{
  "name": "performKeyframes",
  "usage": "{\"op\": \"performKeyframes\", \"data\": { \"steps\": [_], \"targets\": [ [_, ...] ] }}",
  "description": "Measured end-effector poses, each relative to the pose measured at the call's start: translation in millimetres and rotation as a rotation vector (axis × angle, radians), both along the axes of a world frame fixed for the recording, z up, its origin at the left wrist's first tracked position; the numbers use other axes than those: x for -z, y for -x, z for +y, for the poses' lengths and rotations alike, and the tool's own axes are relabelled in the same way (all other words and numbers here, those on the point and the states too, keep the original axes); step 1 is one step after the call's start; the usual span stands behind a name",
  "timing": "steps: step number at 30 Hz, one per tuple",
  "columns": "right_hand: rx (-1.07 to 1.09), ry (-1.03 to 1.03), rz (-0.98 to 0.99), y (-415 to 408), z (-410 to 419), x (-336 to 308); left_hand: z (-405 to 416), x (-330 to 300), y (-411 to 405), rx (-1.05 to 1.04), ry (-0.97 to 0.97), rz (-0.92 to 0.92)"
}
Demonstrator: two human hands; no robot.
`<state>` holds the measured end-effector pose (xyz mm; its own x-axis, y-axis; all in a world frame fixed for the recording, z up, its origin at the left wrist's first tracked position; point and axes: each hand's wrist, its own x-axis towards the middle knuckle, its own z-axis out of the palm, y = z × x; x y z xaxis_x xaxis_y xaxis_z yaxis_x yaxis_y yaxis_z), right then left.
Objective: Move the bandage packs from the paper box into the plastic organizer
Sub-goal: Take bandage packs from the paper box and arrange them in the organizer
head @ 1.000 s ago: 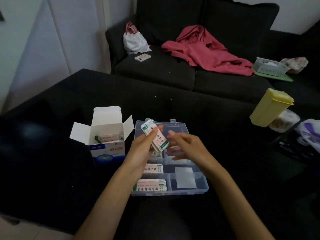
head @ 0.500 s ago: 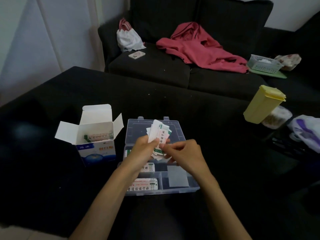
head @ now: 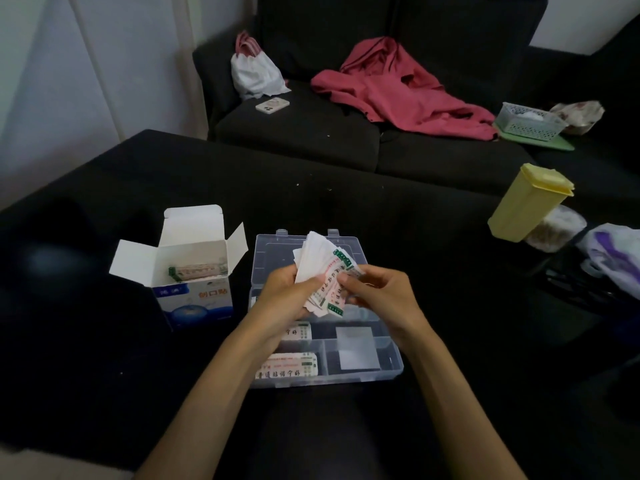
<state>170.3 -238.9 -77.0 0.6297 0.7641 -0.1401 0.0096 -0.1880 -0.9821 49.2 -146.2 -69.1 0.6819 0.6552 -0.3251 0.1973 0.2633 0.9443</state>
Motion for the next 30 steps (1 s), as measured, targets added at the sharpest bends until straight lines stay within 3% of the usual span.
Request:
{"op": "performKeyframes", "data": {
  "steps": [5,12,20,25,28,30],
  "targets": [
    [-0.025,-0.019,0.029,-1,-1,0,0,3,1,-0.035,-0.100,0.013],
    [-0.046,0.007,-0.005,0,2,4,-1,0,2,-0.036,-0.017,-0.018],
    [-0.075,-0.020,-0.103,0,2,3,0,1,2,-0.069,-0.151,0.025],
    [-0.018,-0.013,-0.212,-3,2,6,-1,0,2,-0.069,-0.069,0.010],
    [0.074,-0.090,-0.138,-10,-2,6,5,1,3,-0.194,-0.044,-0.034],
    [0.170,-0.130,-0.223,-15,-4,10,11,-1,6,-0.273,-0.004,-0.108]
  ]
}}
